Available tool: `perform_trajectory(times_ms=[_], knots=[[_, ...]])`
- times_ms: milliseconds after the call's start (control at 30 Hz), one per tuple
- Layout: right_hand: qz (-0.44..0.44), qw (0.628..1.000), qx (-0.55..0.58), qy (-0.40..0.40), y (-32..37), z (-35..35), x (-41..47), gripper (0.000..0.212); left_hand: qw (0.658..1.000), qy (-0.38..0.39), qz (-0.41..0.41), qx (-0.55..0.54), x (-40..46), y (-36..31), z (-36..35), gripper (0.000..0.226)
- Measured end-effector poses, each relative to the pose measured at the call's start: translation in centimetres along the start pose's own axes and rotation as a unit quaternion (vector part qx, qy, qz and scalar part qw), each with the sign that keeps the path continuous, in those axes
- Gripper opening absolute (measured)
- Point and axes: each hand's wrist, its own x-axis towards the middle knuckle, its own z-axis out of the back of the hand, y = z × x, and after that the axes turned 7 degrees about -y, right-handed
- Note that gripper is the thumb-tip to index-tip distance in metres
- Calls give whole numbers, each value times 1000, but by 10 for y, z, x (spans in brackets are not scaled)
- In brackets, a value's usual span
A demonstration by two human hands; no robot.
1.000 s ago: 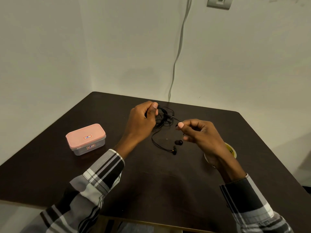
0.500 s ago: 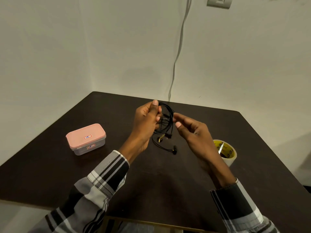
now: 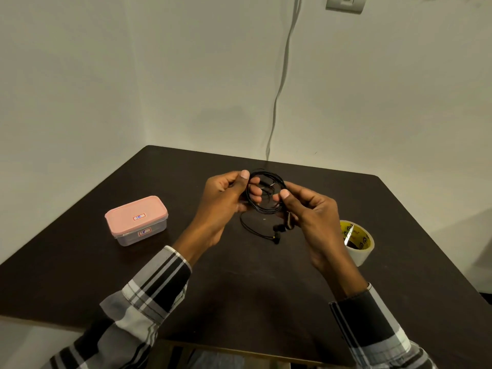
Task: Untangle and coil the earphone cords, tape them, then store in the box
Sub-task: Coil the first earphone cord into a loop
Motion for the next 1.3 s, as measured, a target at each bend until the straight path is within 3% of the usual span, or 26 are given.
perform_trajectory(times_ms=[167, 333, 500, 667, 800, 933, 1067, 1300], knots=[[-25, 1000, -8, -10, -1, 6, 0, 19, 999, 5, 18, 45, -4, 7, 20, 14], [-106, 994, -7, 17, -9, 11, -8, 15, 996, 9, 49, 71, -18, 18, 40, 8], [-177, 983, -35, 40, -24, 12, -15, 11, 991, 1, 102, 86, -33, 36, 50, 23], [-217, 971, -90, 30, -48, 10, -19, 14, 970, -20, 75, 231, -36, 63, 60, 16], [-170, 962, -210, 34, -67, 9, -19, 12, 898, -21, 3, 439, -31, 74, 61, 15], [-59, 916, -395, 41, -78, 12, -16, 18, 853, -21, -27, 521, -32, 79, 57, 14], [-19, 890, -454, 34, -80, 13, -15, 21, 851, -13, -43, 524, -33, 87, 57, 8], [-27, 883, -466, 54, -84, 14, -14, 21, 860, 16, -59, 507, -35, 89, 61, 7]])
